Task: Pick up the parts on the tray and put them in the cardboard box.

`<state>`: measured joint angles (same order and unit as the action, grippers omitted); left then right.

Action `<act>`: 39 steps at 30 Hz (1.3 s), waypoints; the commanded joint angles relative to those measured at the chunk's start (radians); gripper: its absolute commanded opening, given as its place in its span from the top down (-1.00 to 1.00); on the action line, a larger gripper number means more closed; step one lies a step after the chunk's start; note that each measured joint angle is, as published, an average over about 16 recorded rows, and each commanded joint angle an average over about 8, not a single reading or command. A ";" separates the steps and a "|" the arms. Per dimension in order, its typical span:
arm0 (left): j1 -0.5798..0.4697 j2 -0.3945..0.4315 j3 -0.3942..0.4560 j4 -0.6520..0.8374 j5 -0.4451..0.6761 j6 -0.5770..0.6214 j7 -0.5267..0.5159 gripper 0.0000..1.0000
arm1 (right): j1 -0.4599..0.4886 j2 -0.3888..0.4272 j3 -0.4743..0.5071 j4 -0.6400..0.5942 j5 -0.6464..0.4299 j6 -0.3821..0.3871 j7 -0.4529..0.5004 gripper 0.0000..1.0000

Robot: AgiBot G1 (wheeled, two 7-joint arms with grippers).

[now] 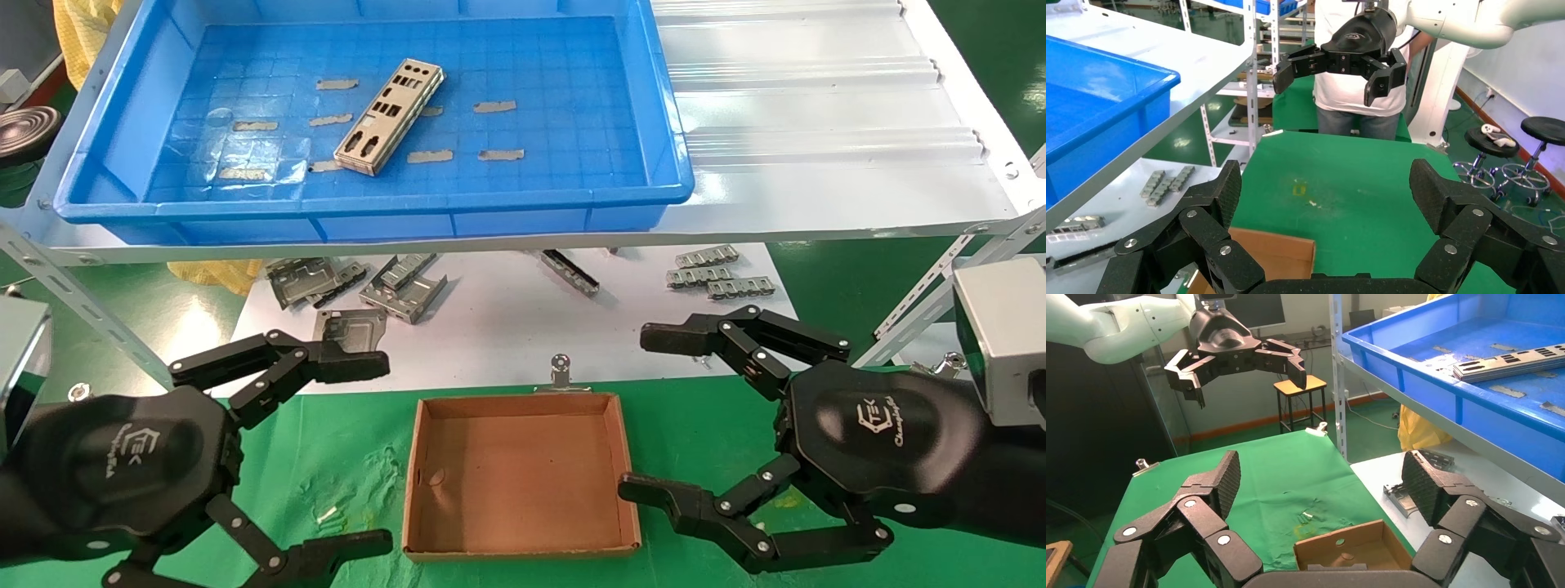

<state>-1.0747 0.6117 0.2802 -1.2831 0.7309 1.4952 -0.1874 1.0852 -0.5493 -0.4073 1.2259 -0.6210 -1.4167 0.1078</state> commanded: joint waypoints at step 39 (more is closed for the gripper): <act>0.000 0.000 0.000 0.000 0.000 0.000 0.000 -1.00 | 0.000 0.000 0.000 0.000 0.000 0.000 0.000 -1.00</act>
<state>-1.0747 0.6117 0.2802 -1.2831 0.7309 1.4952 -0.1874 1.0852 -0.5493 -0.4073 1.2259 -0.6210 -1.4167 0.1078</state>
